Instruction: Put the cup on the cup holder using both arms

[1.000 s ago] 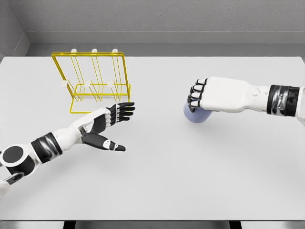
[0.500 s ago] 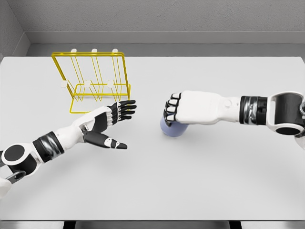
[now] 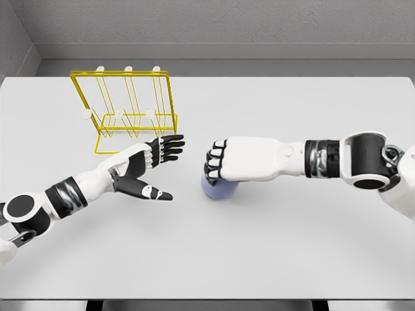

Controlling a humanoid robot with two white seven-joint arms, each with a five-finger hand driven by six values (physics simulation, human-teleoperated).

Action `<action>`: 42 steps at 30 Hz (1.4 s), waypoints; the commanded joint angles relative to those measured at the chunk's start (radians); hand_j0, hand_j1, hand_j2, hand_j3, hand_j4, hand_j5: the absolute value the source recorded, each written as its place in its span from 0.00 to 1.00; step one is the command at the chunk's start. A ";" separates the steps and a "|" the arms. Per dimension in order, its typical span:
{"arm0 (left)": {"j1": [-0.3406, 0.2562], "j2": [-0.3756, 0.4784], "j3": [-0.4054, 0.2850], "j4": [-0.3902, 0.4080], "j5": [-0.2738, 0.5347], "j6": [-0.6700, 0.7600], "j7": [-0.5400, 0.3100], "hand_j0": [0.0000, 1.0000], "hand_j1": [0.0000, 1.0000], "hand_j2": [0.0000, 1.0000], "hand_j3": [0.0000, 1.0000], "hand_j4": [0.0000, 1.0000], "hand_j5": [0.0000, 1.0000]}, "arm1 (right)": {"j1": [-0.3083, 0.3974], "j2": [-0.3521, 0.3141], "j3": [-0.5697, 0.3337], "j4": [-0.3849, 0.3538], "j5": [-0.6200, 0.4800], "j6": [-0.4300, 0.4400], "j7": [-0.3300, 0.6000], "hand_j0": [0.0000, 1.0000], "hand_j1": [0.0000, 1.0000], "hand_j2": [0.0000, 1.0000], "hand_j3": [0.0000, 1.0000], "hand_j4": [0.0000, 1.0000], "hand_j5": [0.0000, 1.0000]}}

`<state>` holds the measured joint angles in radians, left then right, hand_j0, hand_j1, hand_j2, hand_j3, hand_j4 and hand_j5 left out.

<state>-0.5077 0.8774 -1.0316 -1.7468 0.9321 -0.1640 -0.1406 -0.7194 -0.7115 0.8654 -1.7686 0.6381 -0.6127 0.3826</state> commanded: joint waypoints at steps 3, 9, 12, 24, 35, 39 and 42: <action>-0.002 -0.037 0.001 0.042 -0.003 0.000 0.000 1.00 1.00 1.00 1.00 1.00 1.00 | 0.000 0.006 0.004 0.000 -0.006 0.002 -0.001 0.43 0.43 0.43 0.43 0.43 0.43; -0.005 -0.055 0.001 0.079 -0.027 0.000 0.000 1.00 1.00 1.00 1.00 1.00 1.00 | 0.000 0.006 0.020 0.001 -0.003 0.002 -0.001 0.77 0.77 0.77 0.77 0.77 0.77; -0.006 -0.070 -0.001 0.102 -0.059 0.000 0.000 1.00 1.00 1.00 1.00 1.00 1.00 | 0.000 0.004 0.020 0.001 -0.001 0.002 -0.001 0.93 0.93 0.93 0.93 0.93 0.93; -0.008 -0.086 -0.002 0.122 -0.088 0.001 0.000 1.00 1.00 1.00 1.00 1.00 1.00 | -0.002 -0.052 -0.031 0.001 -0.005 0.002 -0.004 1.00 1.00 1.00 1.00 1.00 1.00; -0.023 -0.130 -0.025 0.121 -0.090 0.003 0.000 1.00 1.00 1.00 1.00 1.00 1.00 | 0.055 -0.183 -0.301 0.015 -0.227 0.002 -0.011 1.00 1.00 1.00 1.00 1.00 1.00; -0.043 -0.144 -0.054 0.122 -0.090 0.003 0.000 1.00 1.00 1.00 1.00 1.00 1.00 | 0.322 -0.203 -0.597 0.052 -0.297 0.002 -0.011 1.00 1.00 1.00 1.00 1.00 1.00; -0.043 -0.155 -0.056 0.122 -0.090 0.003 0.000 1.00 1.00 1.00 1.00 1.00 1.00 | 0.457 -0.200 -0.697 0.064 -0.383 0.002 -0.011 1.00 1.00 1.00 1.00 1.00 1.00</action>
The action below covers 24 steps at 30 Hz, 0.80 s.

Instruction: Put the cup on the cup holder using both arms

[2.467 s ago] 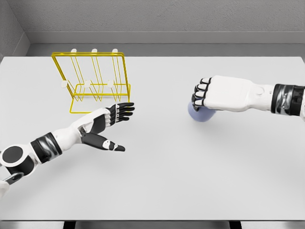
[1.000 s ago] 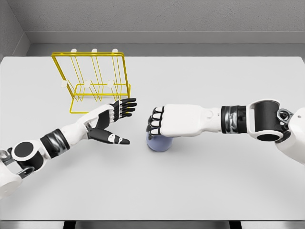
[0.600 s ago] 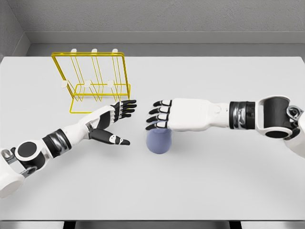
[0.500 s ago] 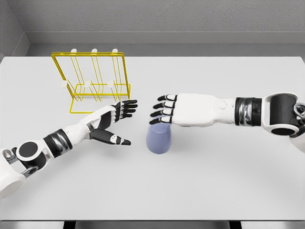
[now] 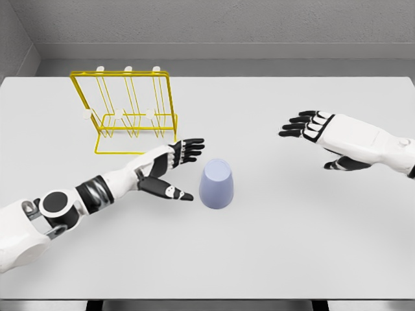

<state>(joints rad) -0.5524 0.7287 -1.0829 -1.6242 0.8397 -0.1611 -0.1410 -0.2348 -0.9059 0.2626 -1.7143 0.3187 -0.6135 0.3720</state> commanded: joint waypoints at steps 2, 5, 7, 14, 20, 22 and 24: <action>-0.004 -0.011 -0.011 0.000 0.002 0.000 0.000 1.00 1.00 1.00 1.00 1.00 1.00 | 0.043 0.012 -0.144 0.012 -0.067 0.003 -0.001 1.00 1.00 1.00 1.00 1.00 1.00; -0.004 -0.017 -0.015 0.000 0.002 0.000 0.000 1.00 1.00 1.00 1.00 1.00 1.00 | 0.094 0.047 -0.172 0.001 -0.064 0.003 0.005 1.00 1.00 1.00 1.00 1.00 1.00; -0.004 -0.017 -0.015 0.000 0.002 0.000 0.000 1.00 1.00 1.00 1.00 1.00 1.00 | 0.094 0.047 -0.172 0.001 -0.064 0.003 0.005 1.00 1.00 1.00 1.00 1.00 1.00; -0.017 -0.055 -0.015 0.012 0.002 0.034 0.000 1.00 1.00 1.00 1.00 1.00 1.00 | 0.123 0.076 -0.212 0.010 -0.081 0.003 0.004 1.00 1.00 1.00 1.00 1.00 1.00; -0.018 -0.074 -0.015 0.026 0.002 0.037 0.000 1.00 1.00 1.00 1.00 1.00 1.00 | 0.144 0.078 -0.270 0.019 -0.079 0.003 0.001 1.00 1.00 1.00 1.00 1.00 1.00; -0.018 -0.081 -0.017 0.033 0.002 0.041 0.000 1.00 1.00 1.00 1.00 1.00 1.00 | 0.143 0.078 -0.272 0.022 -0.078 0.003 0.004 1.00 1.00 1.00 1.00 1.00 1.00; -0.018 -0.092 -0.017 0.047 0.002 0.043 0.000 1.00 1.00 1.00 1.00 1.00 1.00 | 0.143 0.078 -0.273 0.056 -0.079 0.003 0.004 1.00 1.00 1.00 1.00 1.00 1.00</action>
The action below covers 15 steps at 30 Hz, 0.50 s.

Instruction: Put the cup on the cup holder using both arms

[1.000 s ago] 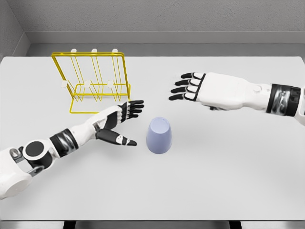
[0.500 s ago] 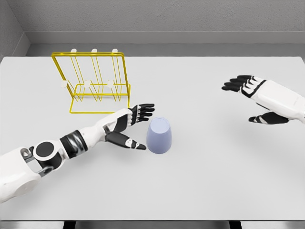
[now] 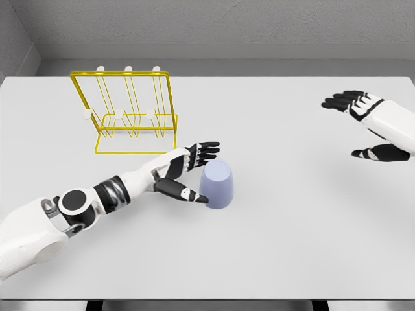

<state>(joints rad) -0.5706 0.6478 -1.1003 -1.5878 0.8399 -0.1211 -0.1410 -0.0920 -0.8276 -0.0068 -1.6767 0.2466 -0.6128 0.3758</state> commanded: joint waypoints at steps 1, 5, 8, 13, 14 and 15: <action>0.000 -0.013 0.000 0.012 0.002 0.003 0.000 1.00 1.00 1.00 1.00 1.00 1.00 | 0.000 -0.001 -0.006 0.038 -0.007 0.002 0.000 1.00 1.00 1.00 1.00 1.00 1.00; 0.002 -0.013 0.000 0.014 0.002 0.003 0.000 1.00 1.00 1.00 1.00 1.00 1.00 | 0.002 -0.001 -0.025 0.040 -0.007 0.002 -0.002 1.00 1.00 1.00 1.00 1.00 1.00; 0.003 -0.014 -0.001 0.014 0.001 0.003 0.000 1.00 1.00 1.00 1.00 1.00 1.00 | 0.002 -0.001 -0.027 0.037 -0.009 0.002 -0.002 1.00 1.00 1.00 1.00 1.00 1.00; 0.003 -0.024 -0.012 0.014 0.001 0.003 0.000 1.00 1.00 1.00 1.00 1.00 1.00 | 0.002 0.001 -0.025 0.035 -0.009 0.002 -0.002 1.00 1.00 1.00 1.00 1.00 1.00; 0.003 -0.024 -0.013 0.014 0.001 0.003 0.000 1.00 1.00 1.00 1.00 1.00 1.00 | 0.002 0.001 -0.025 0.035 -0.009 0.002 -0.002 1.00 1.00 1.00 1.00 1.00 1.00; 0.003 -0.030 -0.013 0.014 0.001 0.003 0.001 1.00 1.00 1.00 1.00 1.00 1.00 | 0.002 0.001 -0.025 0.035 -0.009 0.002 -0.002 1.00 1.00 1.00 1.00 1.00 1.00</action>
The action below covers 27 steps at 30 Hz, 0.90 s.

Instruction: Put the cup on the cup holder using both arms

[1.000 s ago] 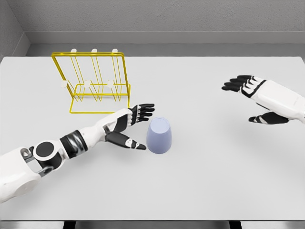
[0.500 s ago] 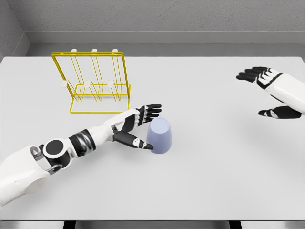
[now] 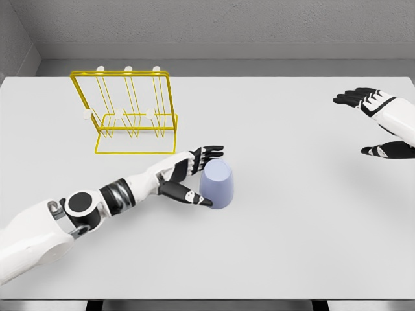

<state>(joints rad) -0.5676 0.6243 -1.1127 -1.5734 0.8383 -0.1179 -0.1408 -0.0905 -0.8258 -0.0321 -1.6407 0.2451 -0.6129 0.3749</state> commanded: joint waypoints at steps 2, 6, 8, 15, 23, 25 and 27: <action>0.000 -0.006 -0.003 0.000 0.002 0.001 0.000 1.00 1.00 1.00 1.00 1.00 1.00 | 0.000 -0.001 0.000 -0.001 -0.007 0.002 -0.001 1.00 1.00 1.00 1.00 1.00 1.00; -0.002 -0.015 -0.007 0.015 0.002 0.001 0.001 1.00 1.00 1.00 1.00 1.00 1.00 | 0.000 -0.001 0.000 -0.001 -0.007 0.002 -0.001 1.00 1.00 1.00 1.00 1.00 1.00; -0.002 -0.020 -0.007 0.027 0.002 0.001 0.001 1.00 1.00 1.00 1.00 1.00 1.00 | 0.000 -0.001 -0.002 -0.002 -0.007 0.002 -0.001 1.00 1.00 1.00 1.00 1.00 1.00; 0.000 -0.034 -0.009 0.032 0.001 0.001 0.001 1.00 1.00 1.00 1.00 1.00 1.00 | 0.000 -0.001 -0.002 -0.005 -0.007 0.002 -0.001 1.00 1.00 1.00 1.00 1.00 1.00; -0.003 -0.048 -0.013 0.032 0.002 0.000 0.003 0.85 0.85 0.85 0.85 0.85 0.85 | 0.002 0.001 0.000 -0.005 -0.007 0.002 -0.001 1.00 1.00 1.00 1.00 1.00 1.00; -0.003 -0.048 -0.012 0.032 0.004 -0.002 0.004 0.75 0.75 0.75 0.75 0.75 0.75 | 0.002 0.001 0.000 -0.005 -0.009 0.002 -0.001 1.00 1.00 1.00 1.00 1.00 1.00; -0.003 -0.048 -0.010 0.033 0.005 -0.003 0.007 0.67 0.67 0.67 0.67 0.67 0.67 | 0.003 0.001 -0.002 -0.007 -0.009 0.002 -0.001 1.00 1.00 1.00 1.00 1.00 1.00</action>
<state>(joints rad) -0.5706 0.5776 -1.1249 -1.5407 0.8397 -0.1200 -0.1356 -0.0874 -0.8243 -0.0325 -1.6462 0.2439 -0.6129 0.3749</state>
